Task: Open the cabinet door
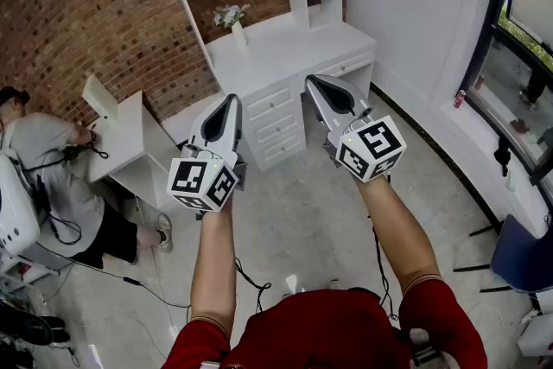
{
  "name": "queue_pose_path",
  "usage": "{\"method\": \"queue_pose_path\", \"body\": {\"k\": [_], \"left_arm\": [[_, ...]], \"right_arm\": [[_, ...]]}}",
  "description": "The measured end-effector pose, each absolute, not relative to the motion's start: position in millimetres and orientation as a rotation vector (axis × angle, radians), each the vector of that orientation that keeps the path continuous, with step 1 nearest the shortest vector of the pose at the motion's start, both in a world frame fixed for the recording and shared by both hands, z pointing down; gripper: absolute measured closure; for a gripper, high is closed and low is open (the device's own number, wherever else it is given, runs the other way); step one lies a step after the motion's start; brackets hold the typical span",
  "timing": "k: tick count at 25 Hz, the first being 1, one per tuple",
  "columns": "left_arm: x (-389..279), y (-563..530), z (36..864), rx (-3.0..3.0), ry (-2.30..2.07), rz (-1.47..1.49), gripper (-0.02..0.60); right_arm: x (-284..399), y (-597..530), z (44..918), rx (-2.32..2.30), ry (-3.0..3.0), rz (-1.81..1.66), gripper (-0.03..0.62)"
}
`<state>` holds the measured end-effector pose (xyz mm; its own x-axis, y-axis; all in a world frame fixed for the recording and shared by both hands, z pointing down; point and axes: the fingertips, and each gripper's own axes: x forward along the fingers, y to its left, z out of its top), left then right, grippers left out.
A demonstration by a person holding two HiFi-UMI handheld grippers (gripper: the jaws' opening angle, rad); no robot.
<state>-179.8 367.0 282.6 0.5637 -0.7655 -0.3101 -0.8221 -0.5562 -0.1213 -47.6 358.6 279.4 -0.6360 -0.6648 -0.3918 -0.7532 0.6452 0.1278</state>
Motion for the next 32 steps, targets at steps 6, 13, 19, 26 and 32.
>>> {"method": "queue_pose_path", "body": {"k": [6,13,19,26,32], "left_arm": [[-168.1,369.4,279.8,-2.532,1.335,0.320,0.581],[-137.5,365.5,277.6,-2.488,1.377,0.303,0.580],[-107.1,352.1,287.1,-2.465,1.420,0.262,0.580],[-94.4,308.4,286.5,-2.452,1.440,0.245,0.580],[-104.5,247.4,284.8,-2.422,1.452,0.272,0.580]], "right_arm": [[-31.2,359.1,275.8,-1.109,2.544,0.395,0.582],[11.2,353.3,271.5,-1.080,2.538,0.415,0.582],[47.9,347.3,282.9,-1.046,2.527,0.395,0.582],[71.7,308.9,286.4,-1.052,2.518,0.392,0.582],[64.3,249.8,286.0,-1.054,2.532,0.415,0.582]]}}
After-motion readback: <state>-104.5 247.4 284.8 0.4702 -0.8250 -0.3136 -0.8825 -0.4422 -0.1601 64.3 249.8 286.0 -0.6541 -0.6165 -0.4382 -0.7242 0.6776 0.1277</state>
